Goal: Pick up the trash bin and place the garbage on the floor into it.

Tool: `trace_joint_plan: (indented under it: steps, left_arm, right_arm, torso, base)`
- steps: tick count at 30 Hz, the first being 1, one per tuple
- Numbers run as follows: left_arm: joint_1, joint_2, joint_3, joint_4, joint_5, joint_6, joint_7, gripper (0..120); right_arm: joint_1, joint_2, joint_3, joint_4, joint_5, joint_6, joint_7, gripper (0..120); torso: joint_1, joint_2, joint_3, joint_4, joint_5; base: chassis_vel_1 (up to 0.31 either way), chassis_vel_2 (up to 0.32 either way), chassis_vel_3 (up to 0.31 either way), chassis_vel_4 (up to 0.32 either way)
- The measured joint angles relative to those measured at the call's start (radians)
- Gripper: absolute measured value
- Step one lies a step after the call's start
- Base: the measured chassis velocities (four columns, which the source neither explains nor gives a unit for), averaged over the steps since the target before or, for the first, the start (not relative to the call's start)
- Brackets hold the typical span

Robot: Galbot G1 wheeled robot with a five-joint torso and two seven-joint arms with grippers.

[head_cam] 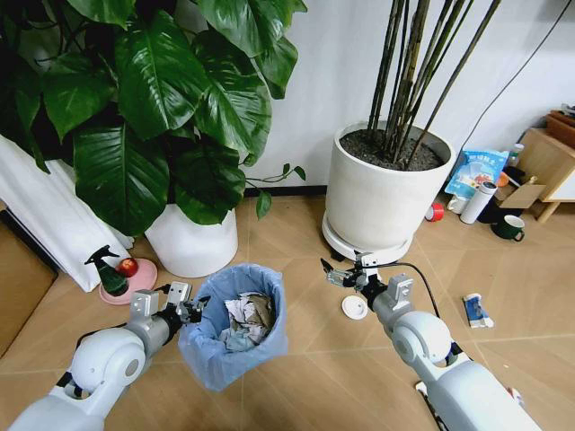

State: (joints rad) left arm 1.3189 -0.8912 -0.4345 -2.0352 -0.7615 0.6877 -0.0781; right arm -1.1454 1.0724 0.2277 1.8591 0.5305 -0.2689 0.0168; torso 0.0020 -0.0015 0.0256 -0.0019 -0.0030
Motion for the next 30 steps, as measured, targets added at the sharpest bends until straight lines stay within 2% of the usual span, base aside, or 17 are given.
trace_joint_plan:
  steps: [8,19,23,30]
  left_arm:
    - [0.015,-0.002,-0.006,-0.005,0.005,-0.001,0.002,0]
    - [0.017,-0.005,-0.006,-0.009,0.006,-0.002,0.002,0]
    - [0.021,-0.011,-0.007,-0.01,0.01,-0.003,0.002,0]
    - [0.028,-0.011,-0.015,-0.015,0.012,-0.003,0.001,0]
  right_arm:
    - [0.006,0.005,-0.009,-0.003,0.001,-0.001,-0.001,100]
    - [-0.004,0.006,-0.005,-0.011,-0.006,0.001,-0.002,100]
    - [-0.005,0.019,0.007,-0.085,-0.038,-0.019,0.005,100]
    - [0.018,0.095,-0.001,-0.321,-0.048,-0.061,0.003,100]
  torso:
    - [0.0,0.0,0.0,-0.0002,-0.0001]
    - [0.0,0.0,0.0,-0.0008,-0.0001]
    - [0.0,0.0,0.0,-0.0007,-0.0003]
    - [0.0,0.0,0.0,-0.0002,-0.0001]
  base:
    - [-0.022,-0.1,0.035,0.114]
    - [-0.182,-0.156,0.188,0.152]
    - [-0.05,-0.05,0.033,0.035]
    - [0.037,0.035,-0.033,-0.011]
